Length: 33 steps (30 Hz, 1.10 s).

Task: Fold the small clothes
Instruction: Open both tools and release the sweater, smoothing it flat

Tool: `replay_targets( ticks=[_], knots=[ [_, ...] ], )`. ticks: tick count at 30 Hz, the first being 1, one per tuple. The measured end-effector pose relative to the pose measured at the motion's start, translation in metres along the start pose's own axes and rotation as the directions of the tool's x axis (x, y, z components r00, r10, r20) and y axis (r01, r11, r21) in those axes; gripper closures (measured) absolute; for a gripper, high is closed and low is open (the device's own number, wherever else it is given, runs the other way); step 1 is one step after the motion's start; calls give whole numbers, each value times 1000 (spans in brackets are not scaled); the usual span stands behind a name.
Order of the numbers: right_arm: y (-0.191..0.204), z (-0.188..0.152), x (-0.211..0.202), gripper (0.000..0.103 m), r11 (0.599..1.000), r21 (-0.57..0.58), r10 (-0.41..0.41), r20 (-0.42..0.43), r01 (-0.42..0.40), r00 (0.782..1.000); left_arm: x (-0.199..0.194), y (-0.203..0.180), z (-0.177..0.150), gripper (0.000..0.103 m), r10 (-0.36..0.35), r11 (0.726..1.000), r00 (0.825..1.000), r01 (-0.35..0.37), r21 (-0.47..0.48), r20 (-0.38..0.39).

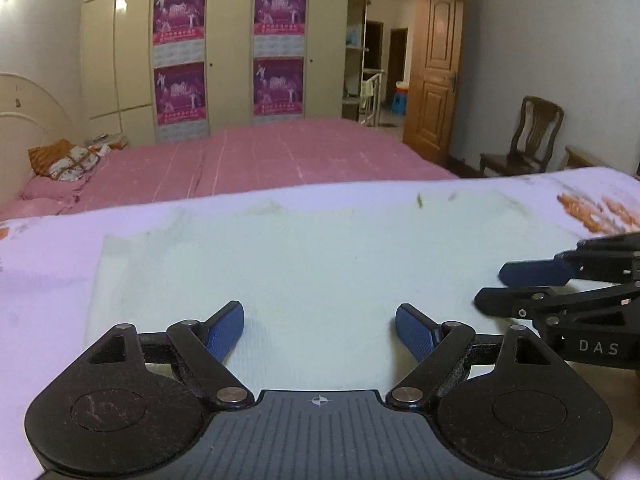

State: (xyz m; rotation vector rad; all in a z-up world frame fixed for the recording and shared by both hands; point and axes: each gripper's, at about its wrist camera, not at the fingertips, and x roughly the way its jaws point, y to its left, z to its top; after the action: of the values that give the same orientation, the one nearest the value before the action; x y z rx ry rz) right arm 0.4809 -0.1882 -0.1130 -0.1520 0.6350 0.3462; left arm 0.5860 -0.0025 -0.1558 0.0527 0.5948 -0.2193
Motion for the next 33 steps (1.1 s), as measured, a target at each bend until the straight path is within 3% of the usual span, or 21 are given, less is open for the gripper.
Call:
replay_targets(
  ticks=[3,9,15,22,24,27,33],
  knots=[
    [7,-1,-1,68,997,-71,-39,7,40,999,-6,2,2,20,24,1000,1000,-24,8,-11],
    [-42,-14,-21,68,983,83,-165,-20,166,986,-27,23,-4,20,50,999,999,-50,10,-14],
    [-47,-14,-18,68,978,90,-183,-33,186,983,-22,22,-1,19,77,997,997,-77,10,-15],
    [-44,-13,-34,67,976,118,-178,-40,181,983,-32,15,9,19,99,995,995,-99,-3,-33],
    [-40,-14,-48,67,980,122,-159,-9,159,987,-44,4,12,19,75,997,997,-75,-8,11],
    [-20,-15,-50,67,990,96,-105,-4,105,994,-49,-17,13,19,35,999,999,-35,-9,16],
    [17,-25,-35,67,998,46,-37,-47,40,998,-33,-37,-13,19,33,999,998,-35,-20,-59]
  ],
)
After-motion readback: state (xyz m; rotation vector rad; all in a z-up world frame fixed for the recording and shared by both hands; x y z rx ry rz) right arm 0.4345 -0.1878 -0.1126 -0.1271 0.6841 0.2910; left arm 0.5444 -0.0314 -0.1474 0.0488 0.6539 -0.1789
